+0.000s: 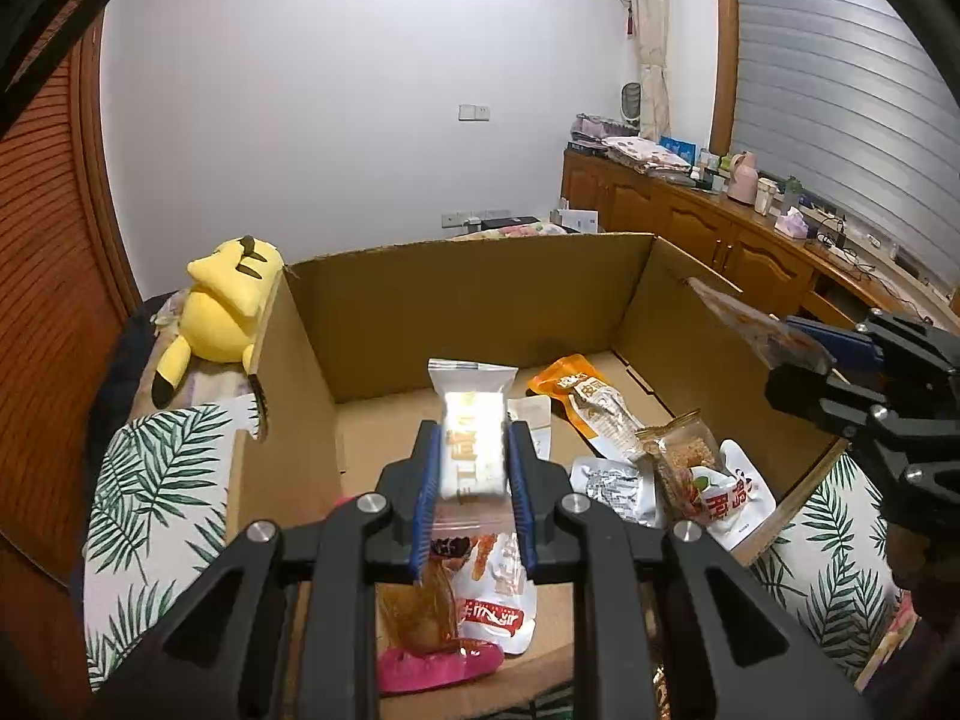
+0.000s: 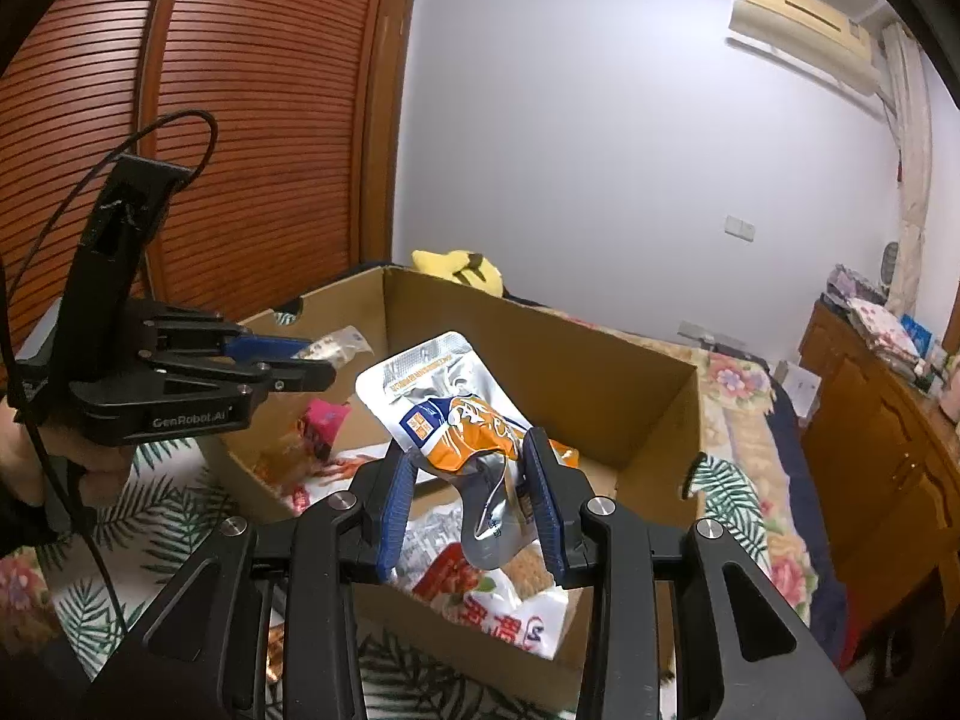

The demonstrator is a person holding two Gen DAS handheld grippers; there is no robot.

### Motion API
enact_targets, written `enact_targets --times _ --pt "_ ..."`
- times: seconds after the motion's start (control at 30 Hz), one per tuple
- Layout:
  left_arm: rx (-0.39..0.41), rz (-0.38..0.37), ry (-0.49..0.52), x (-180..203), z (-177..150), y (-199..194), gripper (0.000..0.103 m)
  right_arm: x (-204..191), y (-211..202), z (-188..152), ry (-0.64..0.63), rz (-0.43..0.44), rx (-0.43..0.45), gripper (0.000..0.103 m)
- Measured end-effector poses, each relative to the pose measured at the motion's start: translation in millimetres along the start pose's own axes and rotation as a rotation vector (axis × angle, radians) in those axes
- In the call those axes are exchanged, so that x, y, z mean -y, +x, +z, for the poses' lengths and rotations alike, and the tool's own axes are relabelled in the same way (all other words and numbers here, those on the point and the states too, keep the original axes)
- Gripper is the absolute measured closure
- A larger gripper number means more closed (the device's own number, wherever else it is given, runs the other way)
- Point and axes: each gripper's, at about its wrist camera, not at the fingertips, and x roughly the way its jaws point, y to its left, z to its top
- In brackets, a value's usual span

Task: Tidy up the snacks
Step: 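Carry the white bar and orange pouch over the box and release both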

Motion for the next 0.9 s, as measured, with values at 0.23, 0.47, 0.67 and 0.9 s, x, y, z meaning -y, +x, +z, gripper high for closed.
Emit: enact_targets --times 0.23,0.47,0.67,0.9 --pt "-0.014 -0.023 0.002 0 -3 9 0.083 -1 23 0 0.006 0.016 -0.031 0.068" --pt "-0.011 -0.037 0.0 0 -6 9 0.082 3 32 -5 0.034 0.023 -0.059 0.068" --pt "-0.005 -0.031 0.001 -1 -6 7 0.067 5 34 -3 0.058 0.037 -0.064 0.066" --pt "0.014 -0.045 0.0 3 -7 -2 0.052 6 30 -6 0.081 0.041 -0.062 0.06"
